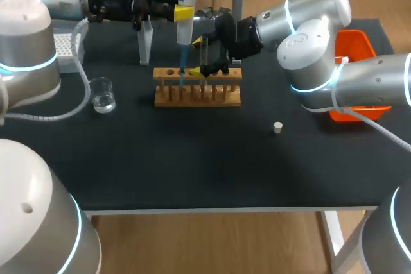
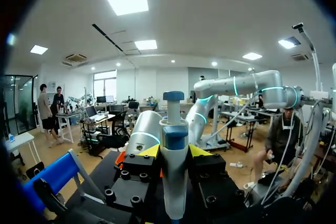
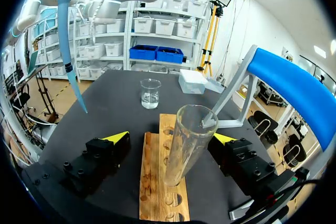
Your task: Invert the test tube, pick up the pipette, mount the tip to pipette, aspirate from beaker and dispense into the tube, eject the tip, return the pipette, and cap with the stopper.
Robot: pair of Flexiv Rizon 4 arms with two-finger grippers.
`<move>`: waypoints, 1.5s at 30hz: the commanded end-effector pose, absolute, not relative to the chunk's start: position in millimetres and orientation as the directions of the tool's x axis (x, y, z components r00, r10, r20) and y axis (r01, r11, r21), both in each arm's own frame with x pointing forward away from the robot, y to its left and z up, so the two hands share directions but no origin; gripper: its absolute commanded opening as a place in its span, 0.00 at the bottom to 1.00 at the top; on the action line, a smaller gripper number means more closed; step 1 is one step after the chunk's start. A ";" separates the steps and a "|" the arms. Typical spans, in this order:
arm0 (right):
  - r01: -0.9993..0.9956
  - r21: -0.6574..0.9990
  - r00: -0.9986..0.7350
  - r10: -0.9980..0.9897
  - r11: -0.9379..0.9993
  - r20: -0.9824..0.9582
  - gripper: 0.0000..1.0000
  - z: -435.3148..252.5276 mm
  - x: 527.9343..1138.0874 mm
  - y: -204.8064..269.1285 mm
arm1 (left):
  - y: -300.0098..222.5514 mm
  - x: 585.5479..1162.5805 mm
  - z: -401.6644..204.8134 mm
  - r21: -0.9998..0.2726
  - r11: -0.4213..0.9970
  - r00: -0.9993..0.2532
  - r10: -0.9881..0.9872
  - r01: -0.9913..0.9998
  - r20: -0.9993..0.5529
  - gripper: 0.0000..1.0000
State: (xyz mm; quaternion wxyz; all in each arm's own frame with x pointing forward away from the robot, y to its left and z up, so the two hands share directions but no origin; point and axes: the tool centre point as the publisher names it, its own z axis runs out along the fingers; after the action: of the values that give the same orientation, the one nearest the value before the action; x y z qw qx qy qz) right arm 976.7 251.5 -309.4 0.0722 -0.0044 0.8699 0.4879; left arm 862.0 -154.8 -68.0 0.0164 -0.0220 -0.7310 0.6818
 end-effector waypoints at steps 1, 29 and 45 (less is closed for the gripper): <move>-0.077 0.846 -0.990 0.059 0.527 -0.127 1.00 -307.9 976.8 250.5 | -154.1 858.6 -67.5 -0.998 0.069 -1.000 0.027 0.011 -0.009 0.00; -0.077 0.846 -0.990 0.059 0.527 -0.127 1.00 -307.9 976.8 250.5 | -187.8 844.7 -100.4 -0.998 -0.004 -0.988 -0.144 0.062 -0.061 0.00; -0.077 0.846 -0.990 0.059 0.527 -0.127 1.00 -307.9 976.8 250.5 | -193.8 841.7 -104.9 -0.998 0.015 -0.993 -0.104 0.058 -0.059 0.00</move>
State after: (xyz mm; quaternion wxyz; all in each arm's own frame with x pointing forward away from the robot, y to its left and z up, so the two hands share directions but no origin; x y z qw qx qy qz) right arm 976.6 251.5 -309.4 0.0721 -0.0044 0.8699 0.4879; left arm 839.4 -193.3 -104.1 -0.0603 0.0193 -0.7103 0.7010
